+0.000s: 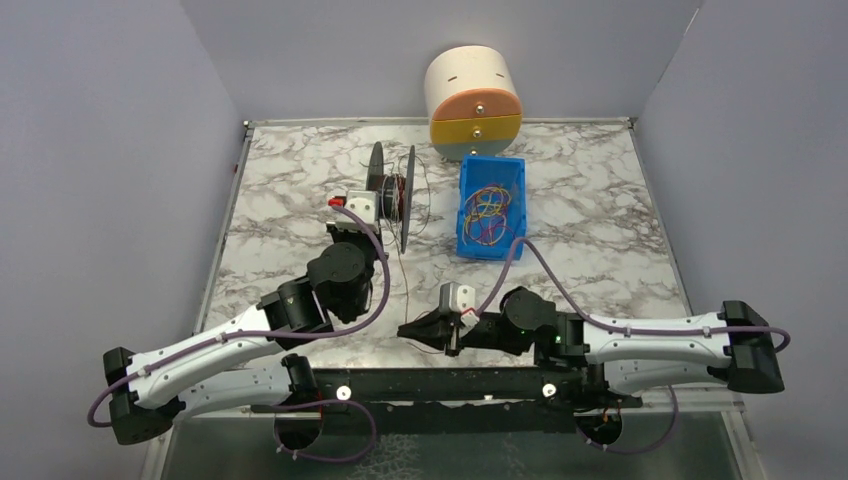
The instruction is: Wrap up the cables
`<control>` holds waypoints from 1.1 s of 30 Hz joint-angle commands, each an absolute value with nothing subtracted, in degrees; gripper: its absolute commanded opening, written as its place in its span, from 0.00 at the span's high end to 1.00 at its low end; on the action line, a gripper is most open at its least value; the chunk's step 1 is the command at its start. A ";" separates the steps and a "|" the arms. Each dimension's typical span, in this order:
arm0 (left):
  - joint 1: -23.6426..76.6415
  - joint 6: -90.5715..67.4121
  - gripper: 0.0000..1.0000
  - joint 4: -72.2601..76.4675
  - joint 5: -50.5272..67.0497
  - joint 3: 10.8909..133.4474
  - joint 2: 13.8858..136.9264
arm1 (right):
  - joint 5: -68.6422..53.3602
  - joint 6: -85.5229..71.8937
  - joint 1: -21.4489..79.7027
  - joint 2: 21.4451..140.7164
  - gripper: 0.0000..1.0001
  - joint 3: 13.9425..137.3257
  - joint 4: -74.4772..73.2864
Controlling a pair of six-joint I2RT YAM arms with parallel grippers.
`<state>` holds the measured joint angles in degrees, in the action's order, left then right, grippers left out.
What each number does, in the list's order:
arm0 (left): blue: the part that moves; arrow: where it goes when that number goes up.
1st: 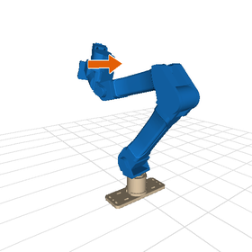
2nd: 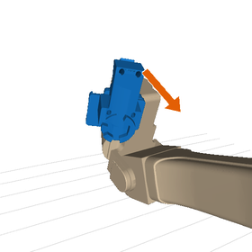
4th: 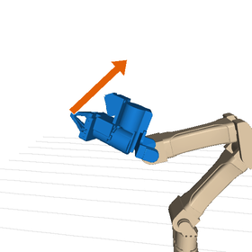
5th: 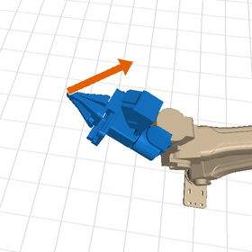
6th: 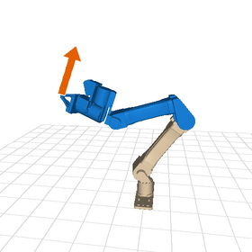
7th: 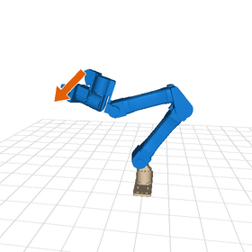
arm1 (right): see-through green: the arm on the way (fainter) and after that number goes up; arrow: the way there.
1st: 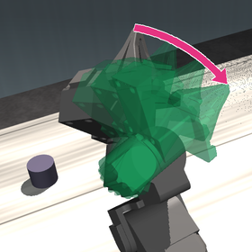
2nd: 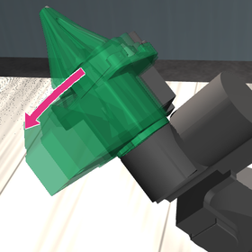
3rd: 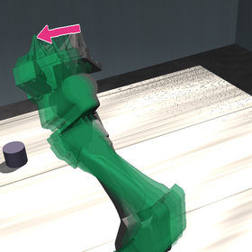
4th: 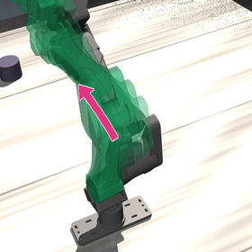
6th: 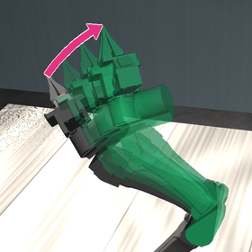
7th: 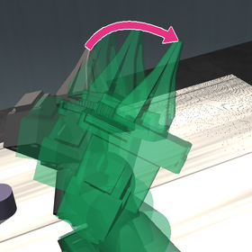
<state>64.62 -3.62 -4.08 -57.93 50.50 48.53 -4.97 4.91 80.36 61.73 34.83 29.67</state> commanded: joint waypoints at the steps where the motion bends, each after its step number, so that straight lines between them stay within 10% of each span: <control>1: 64.69 -2.71 1.00 0.31 -62.31 49.92 48.25 | -2.12 4.25 81.03 59.46 0.99 42.75 12.27; 19: 64.80 -4.13 1.00 -15.64 -51.54 50.90 49.44 | 14.71 7.26 80.30 62.44 0.99 67.63 -22.50; 33: 64.97 -2.52 1.00 -25.72 -37.41 51.16 48.01 | 4.01 9.26 60.97 68.60 0.99 75.38 -29.98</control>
